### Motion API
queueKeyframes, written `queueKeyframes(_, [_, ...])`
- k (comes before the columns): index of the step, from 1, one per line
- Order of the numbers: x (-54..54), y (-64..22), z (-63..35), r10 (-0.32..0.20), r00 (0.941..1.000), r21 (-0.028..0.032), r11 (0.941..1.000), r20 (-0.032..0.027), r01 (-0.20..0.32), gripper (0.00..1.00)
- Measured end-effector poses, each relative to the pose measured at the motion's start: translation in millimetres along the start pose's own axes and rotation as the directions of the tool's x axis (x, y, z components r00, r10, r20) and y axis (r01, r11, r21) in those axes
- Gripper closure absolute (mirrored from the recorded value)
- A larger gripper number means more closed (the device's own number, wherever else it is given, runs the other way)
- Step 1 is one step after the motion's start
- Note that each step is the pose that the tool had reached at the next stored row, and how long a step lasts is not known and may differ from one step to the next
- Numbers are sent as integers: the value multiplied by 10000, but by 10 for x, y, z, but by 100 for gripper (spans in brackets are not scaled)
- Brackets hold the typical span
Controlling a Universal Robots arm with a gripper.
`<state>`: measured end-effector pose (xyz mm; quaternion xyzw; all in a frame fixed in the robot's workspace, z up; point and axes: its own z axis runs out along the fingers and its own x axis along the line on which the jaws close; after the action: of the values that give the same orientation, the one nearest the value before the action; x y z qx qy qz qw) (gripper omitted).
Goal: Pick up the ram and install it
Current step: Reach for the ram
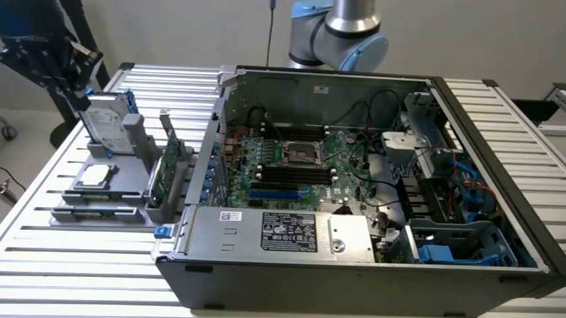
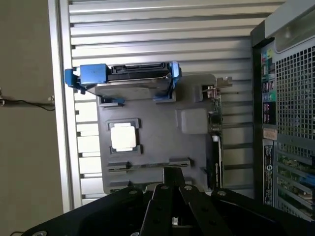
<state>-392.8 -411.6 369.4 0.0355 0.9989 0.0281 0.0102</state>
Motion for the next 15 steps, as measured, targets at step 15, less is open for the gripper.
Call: queueKeyframes(15, [84,-271,26,-316,9994,13,9995,-141,316,89])
